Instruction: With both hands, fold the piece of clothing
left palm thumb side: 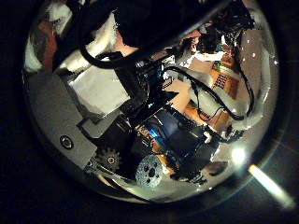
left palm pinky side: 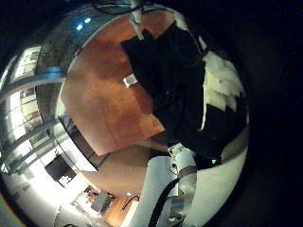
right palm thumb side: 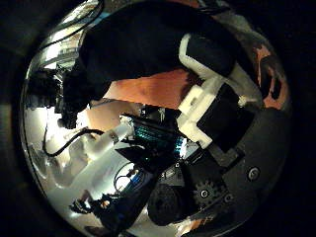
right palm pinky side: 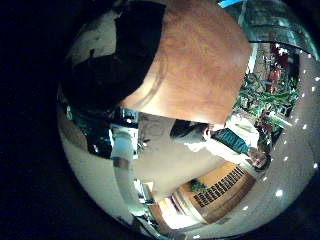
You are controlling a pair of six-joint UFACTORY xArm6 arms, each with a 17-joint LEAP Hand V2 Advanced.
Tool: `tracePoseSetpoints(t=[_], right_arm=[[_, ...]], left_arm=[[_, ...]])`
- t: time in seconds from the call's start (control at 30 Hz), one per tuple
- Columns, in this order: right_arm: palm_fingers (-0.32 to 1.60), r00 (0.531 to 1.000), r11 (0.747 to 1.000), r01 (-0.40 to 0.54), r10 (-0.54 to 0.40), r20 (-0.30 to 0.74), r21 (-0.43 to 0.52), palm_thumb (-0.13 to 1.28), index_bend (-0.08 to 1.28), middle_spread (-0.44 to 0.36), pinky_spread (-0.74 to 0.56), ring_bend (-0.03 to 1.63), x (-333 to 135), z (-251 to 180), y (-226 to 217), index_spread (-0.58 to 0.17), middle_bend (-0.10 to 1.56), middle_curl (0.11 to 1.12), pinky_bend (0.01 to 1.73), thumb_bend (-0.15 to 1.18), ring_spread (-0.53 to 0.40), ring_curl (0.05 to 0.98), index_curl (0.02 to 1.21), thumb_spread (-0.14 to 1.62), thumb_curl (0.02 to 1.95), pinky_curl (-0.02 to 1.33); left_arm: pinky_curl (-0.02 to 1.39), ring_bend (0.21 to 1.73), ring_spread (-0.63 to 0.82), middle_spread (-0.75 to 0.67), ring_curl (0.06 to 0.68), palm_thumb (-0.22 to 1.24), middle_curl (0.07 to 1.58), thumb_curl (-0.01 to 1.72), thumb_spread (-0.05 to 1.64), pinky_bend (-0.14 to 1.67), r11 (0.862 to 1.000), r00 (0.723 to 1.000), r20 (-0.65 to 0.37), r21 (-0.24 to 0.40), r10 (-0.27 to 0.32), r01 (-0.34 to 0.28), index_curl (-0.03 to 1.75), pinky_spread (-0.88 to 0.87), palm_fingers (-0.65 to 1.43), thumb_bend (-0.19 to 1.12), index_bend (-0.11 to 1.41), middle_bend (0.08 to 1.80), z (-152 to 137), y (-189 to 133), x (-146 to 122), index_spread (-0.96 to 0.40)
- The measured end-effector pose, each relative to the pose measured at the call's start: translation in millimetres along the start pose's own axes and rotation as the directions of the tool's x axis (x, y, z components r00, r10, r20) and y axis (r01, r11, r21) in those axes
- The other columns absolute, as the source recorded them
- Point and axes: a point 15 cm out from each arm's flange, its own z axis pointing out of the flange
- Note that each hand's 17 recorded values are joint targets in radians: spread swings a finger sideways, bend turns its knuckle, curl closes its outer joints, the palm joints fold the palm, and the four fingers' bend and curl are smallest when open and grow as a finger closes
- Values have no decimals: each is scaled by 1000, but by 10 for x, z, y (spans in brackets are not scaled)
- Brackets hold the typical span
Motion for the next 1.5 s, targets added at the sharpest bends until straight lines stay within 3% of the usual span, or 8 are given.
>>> tracePoseSetpoints(t=[0.37, 0.63, 0.73, 0.87, 1.0, 1.1, 1.27, 1.5], right_arm=[[1005, 999, 998, -42, 42, -9, -43, 919, 975, -202, -189, 1394, 179, -12, -1224, -338, 1210, 929, 1332, 45, -219, 725, 1017, 1340, 481, 825], [976, 997, 996, -79, 78, -16, -45, 854, 949, -202, -202, 1389, 266, 492, -1921, -347, 1195, 940, 1318, -16, -220, 735, 1031, 1341, 457, 850], [957, 996, 996, -89, 89, -26, -15, 828, 927, -206, -213, 1383, 337, 662, -2134, -353, 1184, 942, 1308, -18, -228, 734, 1030, 1337, 438, 851], [851, 994, 993, -102, 104, -29, 67, 798, 769, -202, -255, 1372, 450, 724, -2408, -366, 1115, 904, 1269, -20, -227, 715, 987, 1326, 417, 829], [529, 991, 982, -129, 133, -23, 135, 770, 406, -214, -354, 1385, 667, 703, -2553, -395, 917, 833, 1311, -18, -249, 688, 886, 1320, 397, 795], [305, 989, 976, -144, 149, -18, 164, 756, 274, -206, -389, 1316, 793, 649, -2573, -425, 764, 772, 1262, -18, -268, 646, 793, 1317, 387, 749], [65, 982, 959, -182, 188, -6, 215, 713, 292, -175, -206, 1112, 1109, 310, -2387, -445, 611, 672, 1025, -22, -218, 554, 696, 1315, 368, 675], [36, 990, 971, -133, 137, -10, 200, 624, 300, -137, 64, 909, 1192, 48, -1961, -416, 518, 571, 792, -25, -128, 449, 601, 1309, 346, 549]], left_arm=[[884, 1445, -392, -458, 520, 620, 827, 523, 1036, 1119, 999, 997, 69, 36, -34, 31, 1214, -610, 1128, -27, 602, 1192, 162, -828, -631, -745], [880, 1426, -404, -460, 520, 587, 838, 512, 1020, 1093, 975, 985, 149, 214, -92, 58, 1215, -624, 1022, -27, 523, 1142, 246, -1619, -975, -741], [873, 1407, -414, -465, 517, 560, 842, 504, 1015, 1060, 975, 977, 180, 207, -114, 76, 1215, -627, 949, -33, 472, 1123, 445, -1830, -1100, -735], [886, 1351, -430, -465, 513, 509, 838, 485, 1023, 1060, 971, 971, 190, 215, -144, 102, 1192, -636, 701, -40, 373, 1034, 503, -2089, -1199, -709], [923, 1370, -388, -322, 530, 380, 763, 441, 1031, 1134, 955, 964, 190, 265, -185, 131, 1090, -618, 158, -59, 148, 628, 485, -2303, -1298, -567], [916, 1301, -311, -171, 505, 308, 678, 408, 1036, 1088, 933, 956, 177, 315, -235, 171, 1014, -568, -7, -56, 141, 456, 414, -2360, -1487, -442], [813, 1050, -64, 109, 398, 217, 526, 361, 1031, 705, 889, 945, 141, 403, -295, 218, 827, -270, -135, -38, 148, 318, 80, -2268, -1662, -200], [662, 856, 158, 268, 318, 195, 440, 331, 1025, 462, 896, 954, 110, 388, -278, 216, 639, 116, -86, -29, 143, 200, 92, -1953, -1445, -75]])
